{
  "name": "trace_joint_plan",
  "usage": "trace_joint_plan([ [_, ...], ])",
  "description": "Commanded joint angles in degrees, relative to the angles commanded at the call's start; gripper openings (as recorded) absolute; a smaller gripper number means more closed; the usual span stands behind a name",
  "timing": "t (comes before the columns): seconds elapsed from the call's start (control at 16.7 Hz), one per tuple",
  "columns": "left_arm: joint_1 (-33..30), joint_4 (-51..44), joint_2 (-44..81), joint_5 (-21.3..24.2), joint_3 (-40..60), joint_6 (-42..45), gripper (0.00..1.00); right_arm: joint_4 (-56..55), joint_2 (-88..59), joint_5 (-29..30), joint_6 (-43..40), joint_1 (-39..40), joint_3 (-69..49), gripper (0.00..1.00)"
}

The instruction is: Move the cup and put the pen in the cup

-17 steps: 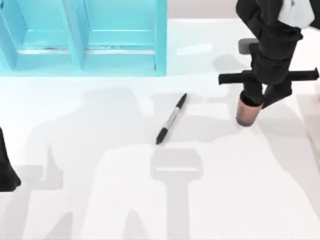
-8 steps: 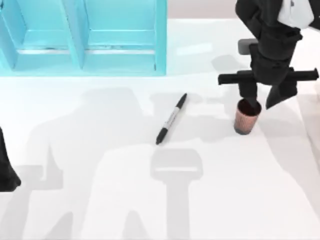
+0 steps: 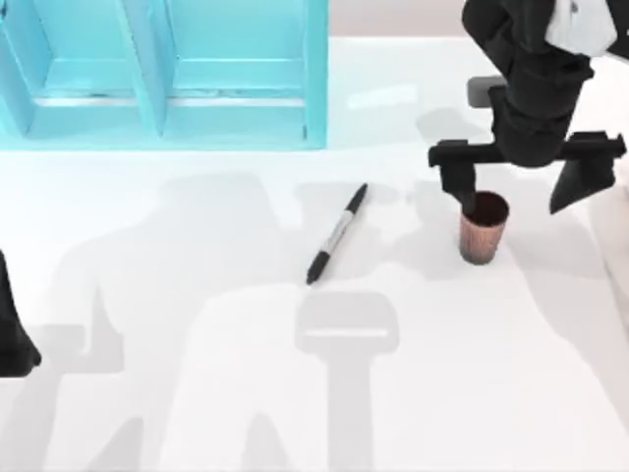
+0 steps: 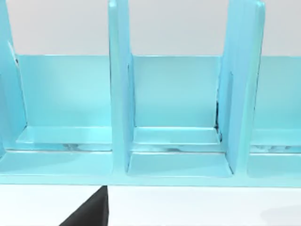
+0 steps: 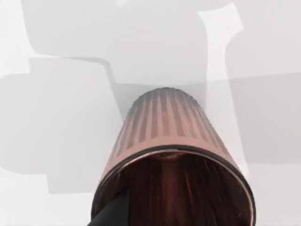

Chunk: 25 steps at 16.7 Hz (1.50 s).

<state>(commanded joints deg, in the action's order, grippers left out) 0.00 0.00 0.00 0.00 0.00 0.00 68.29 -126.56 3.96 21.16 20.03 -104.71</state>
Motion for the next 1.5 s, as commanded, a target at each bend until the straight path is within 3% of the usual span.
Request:
trace_joint_plan([
  [0.6,0.0,0.0,0.0,0.0,0.0,0.0,1.0,3.7,-1.5,0.1,0.0,-0.1,-4.0,1.0],
  [1.26,0.0,0.0,0.0,0.0,0.0,0.0,1.0,37.3,-12.7,-0.1,-0.1,-0.2,-50.6,1.0],
  [1.5,0.0,0.0,0.0,0.0,0.0,0.0,1.0,45.5,-14.5,0.2,-0.2,-0.4,-60.3,1.0],
])
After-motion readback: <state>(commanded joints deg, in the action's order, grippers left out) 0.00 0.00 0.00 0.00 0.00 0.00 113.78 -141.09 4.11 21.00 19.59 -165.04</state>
